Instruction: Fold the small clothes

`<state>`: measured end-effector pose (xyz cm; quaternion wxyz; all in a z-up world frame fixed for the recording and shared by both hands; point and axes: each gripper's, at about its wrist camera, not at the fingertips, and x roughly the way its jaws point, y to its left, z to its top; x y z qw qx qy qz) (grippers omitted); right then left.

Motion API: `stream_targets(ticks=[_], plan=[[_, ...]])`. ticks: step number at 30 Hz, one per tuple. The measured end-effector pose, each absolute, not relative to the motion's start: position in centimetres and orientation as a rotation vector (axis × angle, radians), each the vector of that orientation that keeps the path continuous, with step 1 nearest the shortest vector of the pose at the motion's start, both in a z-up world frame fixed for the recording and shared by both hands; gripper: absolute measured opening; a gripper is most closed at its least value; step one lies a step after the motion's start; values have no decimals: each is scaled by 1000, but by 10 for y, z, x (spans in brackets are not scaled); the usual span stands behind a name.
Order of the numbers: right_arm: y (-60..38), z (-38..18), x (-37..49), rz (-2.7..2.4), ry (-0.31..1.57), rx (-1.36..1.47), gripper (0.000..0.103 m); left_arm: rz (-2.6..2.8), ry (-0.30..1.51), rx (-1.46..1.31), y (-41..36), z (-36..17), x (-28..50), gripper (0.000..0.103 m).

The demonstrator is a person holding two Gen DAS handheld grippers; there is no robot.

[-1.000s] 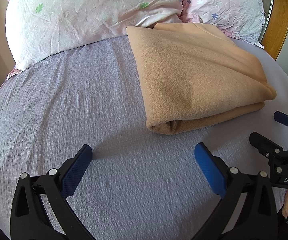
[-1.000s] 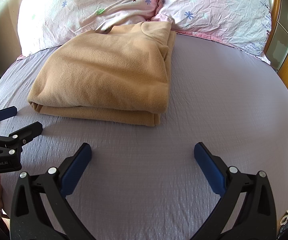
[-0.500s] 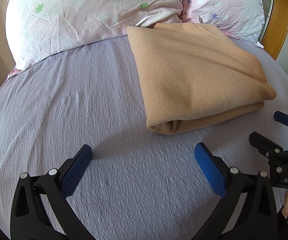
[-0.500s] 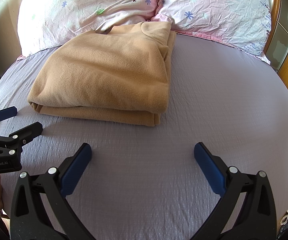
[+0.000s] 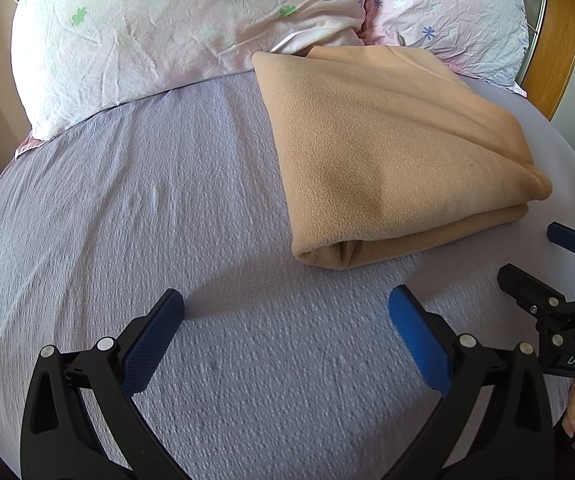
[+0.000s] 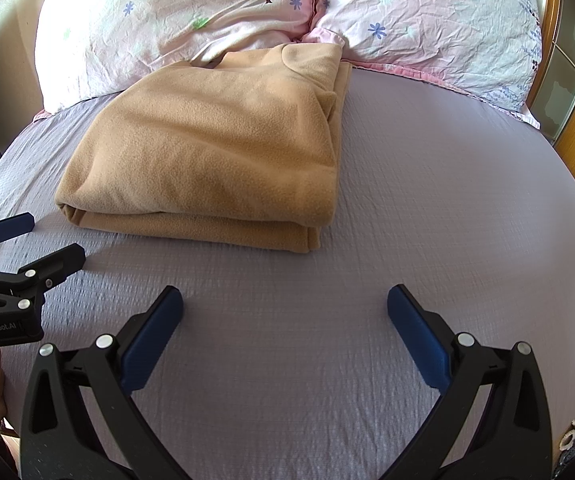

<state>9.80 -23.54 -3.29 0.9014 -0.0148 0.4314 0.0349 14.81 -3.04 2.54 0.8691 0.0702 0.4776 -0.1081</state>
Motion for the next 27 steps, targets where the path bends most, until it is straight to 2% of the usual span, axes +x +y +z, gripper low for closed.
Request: stream_targets(ticks=[27], plan=[[-235,-33,99,73,892,-31,101,-226,993,147,-31,25,148,102]])
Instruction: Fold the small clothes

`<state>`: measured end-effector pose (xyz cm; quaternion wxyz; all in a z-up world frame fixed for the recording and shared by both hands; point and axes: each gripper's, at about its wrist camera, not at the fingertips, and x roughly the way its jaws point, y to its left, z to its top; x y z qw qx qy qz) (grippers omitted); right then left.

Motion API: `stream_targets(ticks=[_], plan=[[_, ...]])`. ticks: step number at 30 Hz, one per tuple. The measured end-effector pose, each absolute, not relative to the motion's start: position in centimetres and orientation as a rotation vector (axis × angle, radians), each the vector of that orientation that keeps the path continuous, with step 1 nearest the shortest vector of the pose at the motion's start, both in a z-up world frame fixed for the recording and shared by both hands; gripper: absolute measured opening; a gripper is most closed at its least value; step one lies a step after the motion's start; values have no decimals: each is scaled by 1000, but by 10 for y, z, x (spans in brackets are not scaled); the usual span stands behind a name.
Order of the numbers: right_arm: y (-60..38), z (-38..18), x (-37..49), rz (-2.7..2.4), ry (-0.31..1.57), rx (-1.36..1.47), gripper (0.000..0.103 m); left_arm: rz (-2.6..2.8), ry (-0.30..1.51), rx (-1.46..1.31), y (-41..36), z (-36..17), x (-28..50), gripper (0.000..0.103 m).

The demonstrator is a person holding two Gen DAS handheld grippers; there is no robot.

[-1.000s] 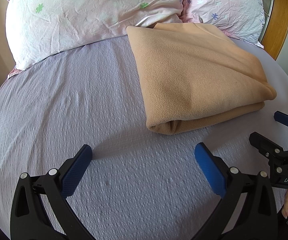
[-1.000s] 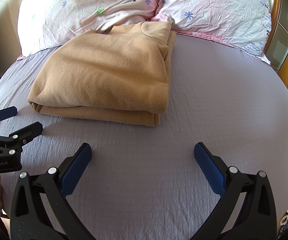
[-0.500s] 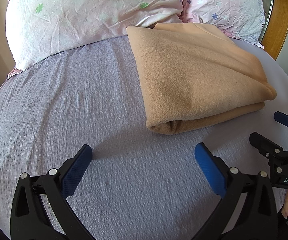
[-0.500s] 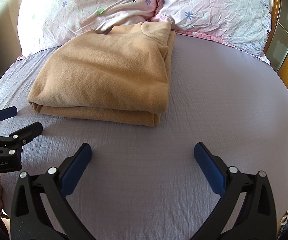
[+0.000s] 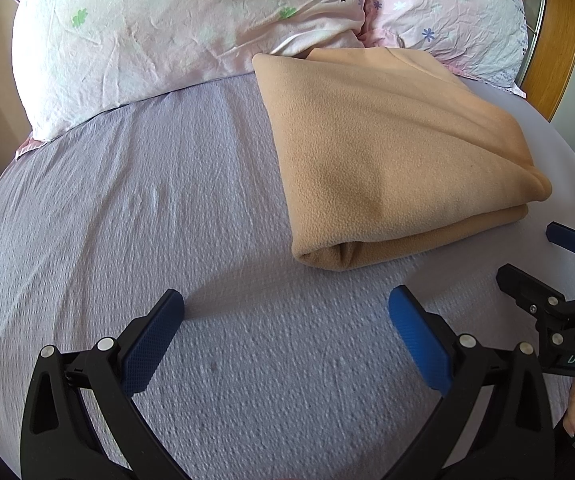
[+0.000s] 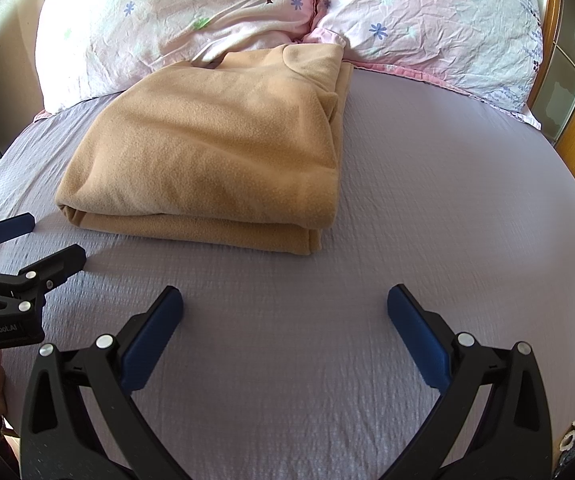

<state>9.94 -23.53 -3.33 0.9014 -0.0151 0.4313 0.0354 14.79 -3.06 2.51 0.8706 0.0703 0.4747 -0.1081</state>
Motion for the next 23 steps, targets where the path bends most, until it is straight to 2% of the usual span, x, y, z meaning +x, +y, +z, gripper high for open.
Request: stream_targets(ticks=[23], plan=[[-234,-33,99,71,891,-30,101,-229,990,148,-32,26,151,102]])
